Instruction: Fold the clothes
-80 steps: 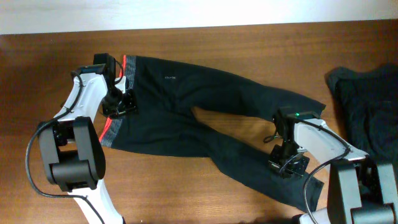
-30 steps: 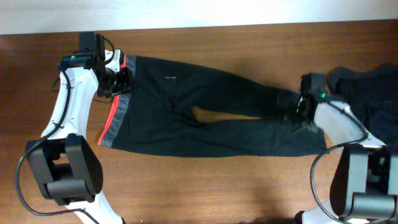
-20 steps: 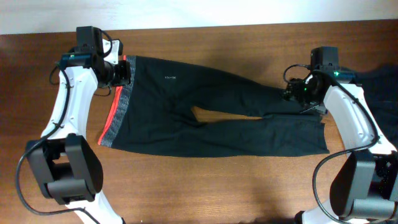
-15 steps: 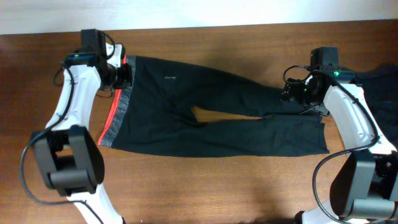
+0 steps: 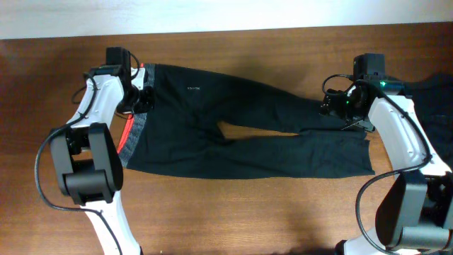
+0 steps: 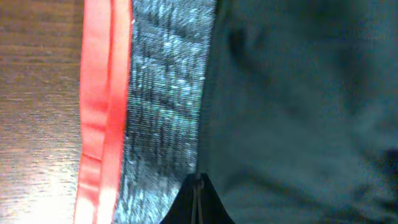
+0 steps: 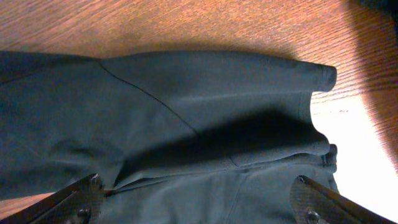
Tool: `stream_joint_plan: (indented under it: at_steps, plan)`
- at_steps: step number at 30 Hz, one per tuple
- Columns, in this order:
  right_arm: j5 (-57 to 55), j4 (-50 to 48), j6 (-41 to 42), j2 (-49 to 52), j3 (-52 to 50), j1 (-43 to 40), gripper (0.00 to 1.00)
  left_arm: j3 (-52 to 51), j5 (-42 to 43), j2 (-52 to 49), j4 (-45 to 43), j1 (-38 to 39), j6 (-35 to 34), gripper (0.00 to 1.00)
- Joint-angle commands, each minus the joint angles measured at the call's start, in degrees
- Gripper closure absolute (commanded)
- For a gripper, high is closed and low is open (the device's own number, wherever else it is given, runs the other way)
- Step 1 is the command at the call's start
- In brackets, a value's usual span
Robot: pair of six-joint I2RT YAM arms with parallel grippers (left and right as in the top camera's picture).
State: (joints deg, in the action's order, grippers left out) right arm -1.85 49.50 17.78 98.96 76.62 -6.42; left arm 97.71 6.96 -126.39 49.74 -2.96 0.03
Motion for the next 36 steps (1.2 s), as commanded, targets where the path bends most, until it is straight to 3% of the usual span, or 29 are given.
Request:
stream_joint_plan:
  at_steps: [1, 6, 14, 26, 30, 36]
  plan:
    - [0.31, 0.02, 0.00, -0.66, 0.68, -0.42, 0.01, -0.61, -1.92, -3.13, -0.92, -0.13, 0.87, 1.00]
    - [0.31, 0.02, 0.00, -0.66, 0.68, -0.42, 0.01, -0.61, -5.92, -5.75, -0.09, -0.17, 0.26, 1.00]
    - [0.31, 0.02, 0.00, -0.66, 0.68, -0.42, 0.01, -0.61, -21.24, -5.86, 5.38, -0.26, -10.86, 1.00]
    - [0.31, 0.02, 0.00, -0.66, 0.68, -0.42, 0.01, -0.52, -21.35, -4.44, 6.27, -0.68, -15.69, 1.00]
    - [0.31, 0.02, 0.02, -0.66, 0.68, -0.42, 0.01, 0.39, -20.79, 1.36, 5.01, -0.55, -15.69, 1.00]
    - [0.31, 0.02, 0.00, -0.66, 0.68, -0.42, 0.01, 0.98, -12.41, 14.16, 1.81, -0.42, -15.67, 0.95]
